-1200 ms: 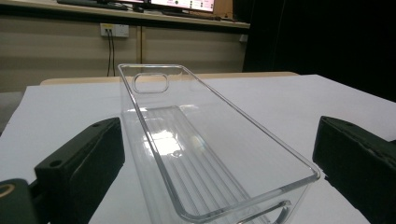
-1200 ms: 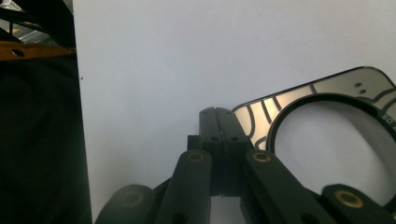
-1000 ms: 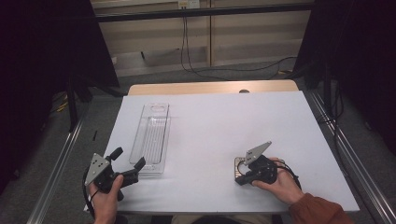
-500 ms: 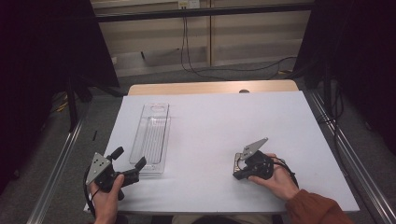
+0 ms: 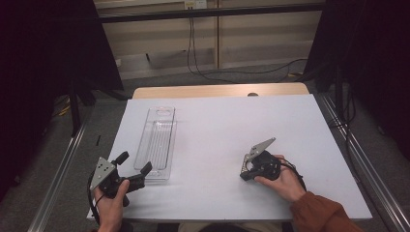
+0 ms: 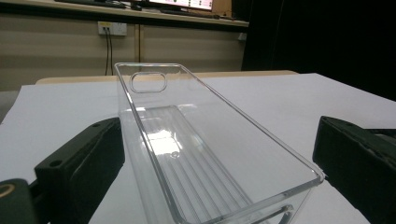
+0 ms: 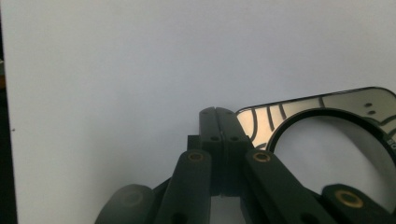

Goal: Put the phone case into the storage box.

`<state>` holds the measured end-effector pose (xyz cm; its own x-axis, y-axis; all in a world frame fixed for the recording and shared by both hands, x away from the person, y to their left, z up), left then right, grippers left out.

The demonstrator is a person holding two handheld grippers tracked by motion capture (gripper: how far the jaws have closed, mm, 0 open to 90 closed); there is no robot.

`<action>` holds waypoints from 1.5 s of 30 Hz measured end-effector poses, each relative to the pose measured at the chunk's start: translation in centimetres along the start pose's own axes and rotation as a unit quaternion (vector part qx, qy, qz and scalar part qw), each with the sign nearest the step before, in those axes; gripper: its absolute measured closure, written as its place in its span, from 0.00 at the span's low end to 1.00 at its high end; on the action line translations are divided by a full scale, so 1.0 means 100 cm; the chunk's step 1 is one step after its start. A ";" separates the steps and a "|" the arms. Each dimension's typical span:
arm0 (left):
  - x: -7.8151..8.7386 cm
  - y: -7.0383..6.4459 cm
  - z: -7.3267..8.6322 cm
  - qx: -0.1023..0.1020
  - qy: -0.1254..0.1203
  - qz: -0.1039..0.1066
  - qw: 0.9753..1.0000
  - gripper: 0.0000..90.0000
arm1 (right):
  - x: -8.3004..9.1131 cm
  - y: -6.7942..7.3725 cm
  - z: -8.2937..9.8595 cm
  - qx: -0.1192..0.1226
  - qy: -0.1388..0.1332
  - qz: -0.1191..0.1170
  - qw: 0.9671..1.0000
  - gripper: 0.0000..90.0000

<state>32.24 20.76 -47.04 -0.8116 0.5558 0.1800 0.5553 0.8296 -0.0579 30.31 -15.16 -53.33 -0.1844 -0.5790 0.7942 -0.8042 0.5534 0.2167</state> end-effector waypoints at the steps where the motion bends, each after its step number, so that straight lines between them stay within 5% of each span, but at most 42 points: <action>1: 0.000 0.000 0.000 0.000 0.000 0.001 1.000 0.03 | 0.000 -0.002 -0.001 0.000 -0.001 0.006 1.000 1.00; 22: -0.001 0.001 0.000 0.001 0.002 -0.001 1.000 0.03 | -0.004 -0.025 -0.013 -0.026 -0.021 0.027 0.999 1.00; 45: 0.000 0.001 0.000 0.004 -0.001 -0.001 1.000 0.03 | -0.004 -0.035 -0.016 -0.050 -0.024 0.035 0.998 1.00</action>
<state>32.34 20.84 -47.03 -0.8127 0.5545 0.1789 0.5526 0.8309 -0.0651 34.07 -15.88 -53.54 -0.2669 -0.5633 0.7820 -0.7288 0.6489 0.2187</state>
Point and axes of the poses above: each handheld gripper's, and its own axes: x roughly backward along the jaws, z roughly out of its underside, y roughly to its left, the point moved 8 cm from there along -x, roughly forward along the jaws, and after that the axes turned 4 degrees about -x, right-handed, at the moved point
